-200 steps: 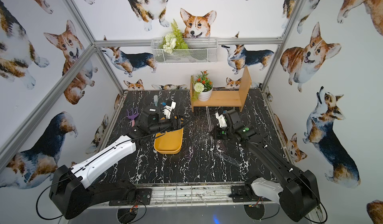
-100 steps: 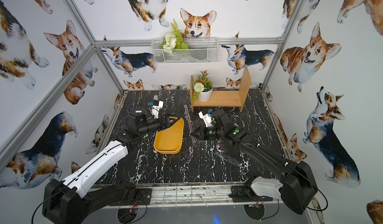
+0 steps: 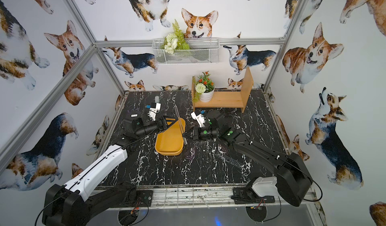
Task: Put the scattered rulers into the storage box
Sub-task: Pick up the ruler from the center of the board.
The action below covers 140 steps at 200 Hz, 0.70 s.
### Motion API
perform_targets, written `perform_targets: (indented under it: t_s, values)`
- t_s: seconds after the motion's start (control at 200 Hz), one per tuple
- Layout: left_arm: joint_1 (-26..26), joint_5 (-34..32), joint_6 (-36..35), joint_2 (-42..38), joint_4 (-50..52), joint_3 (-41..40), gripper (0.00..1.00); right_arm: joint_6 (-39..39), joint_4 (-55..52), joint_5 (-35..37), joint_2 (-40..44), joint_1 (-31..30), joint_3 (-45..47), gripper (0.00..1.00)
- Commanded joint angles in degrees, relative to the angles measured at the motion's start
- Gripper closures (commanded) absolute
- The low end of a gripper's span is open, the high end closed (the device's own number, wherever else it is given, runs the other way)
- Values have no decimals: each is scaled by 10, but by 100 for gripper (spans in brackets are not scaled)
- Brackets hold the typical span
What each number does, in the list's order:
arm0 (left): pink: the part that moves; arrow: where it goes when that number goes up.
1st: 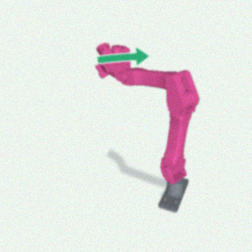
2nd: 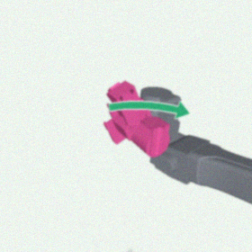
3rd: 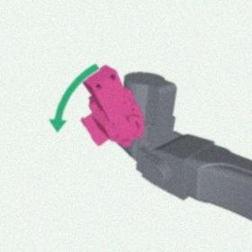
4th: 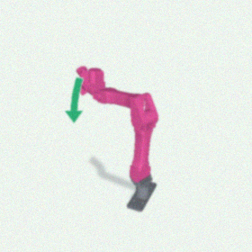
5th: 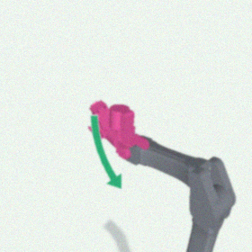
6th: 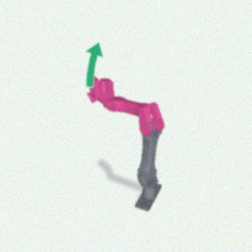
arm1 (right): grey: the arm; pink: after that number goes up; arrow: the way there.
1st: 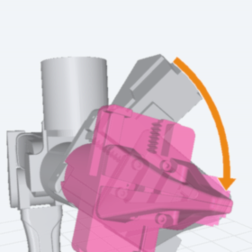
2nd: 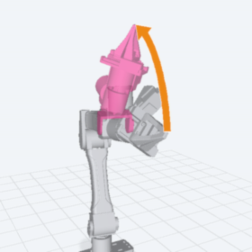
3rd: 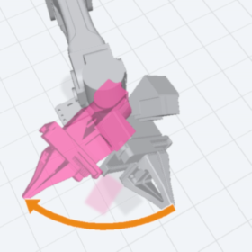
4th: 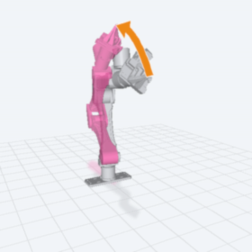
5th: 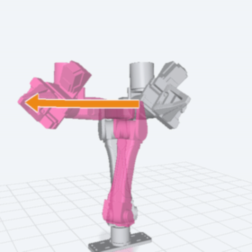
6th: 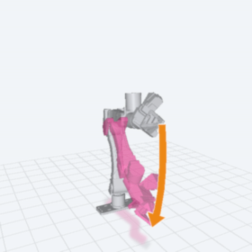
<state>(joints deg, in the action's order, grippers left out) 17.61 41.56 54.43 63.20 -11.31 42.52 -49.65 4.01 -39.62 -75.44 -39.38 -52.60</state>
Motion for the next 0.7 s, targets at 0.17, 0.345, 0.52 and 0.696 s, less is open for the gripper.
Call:
perform_targets:
  t_s: [0.17, 0.345, 0.52, 0.696]
  values:
    - [-18, 33, 35, -5, -68, -28, 39, -50, 110, -39, -25, -21, -10, 100]
    - [-27, 43, 48, -12, -83, -34, 50, -64, 135, -48, -36, -25, -9, 100]
    - [-34, 49, 59, -13, -98, -39, 60, -70, 149, -60, -47, -35, -13, 100]
    - [-39, 56, 69, -15, -110, -42, 70, -71, 155, -60, -52, -36, -11, 100]
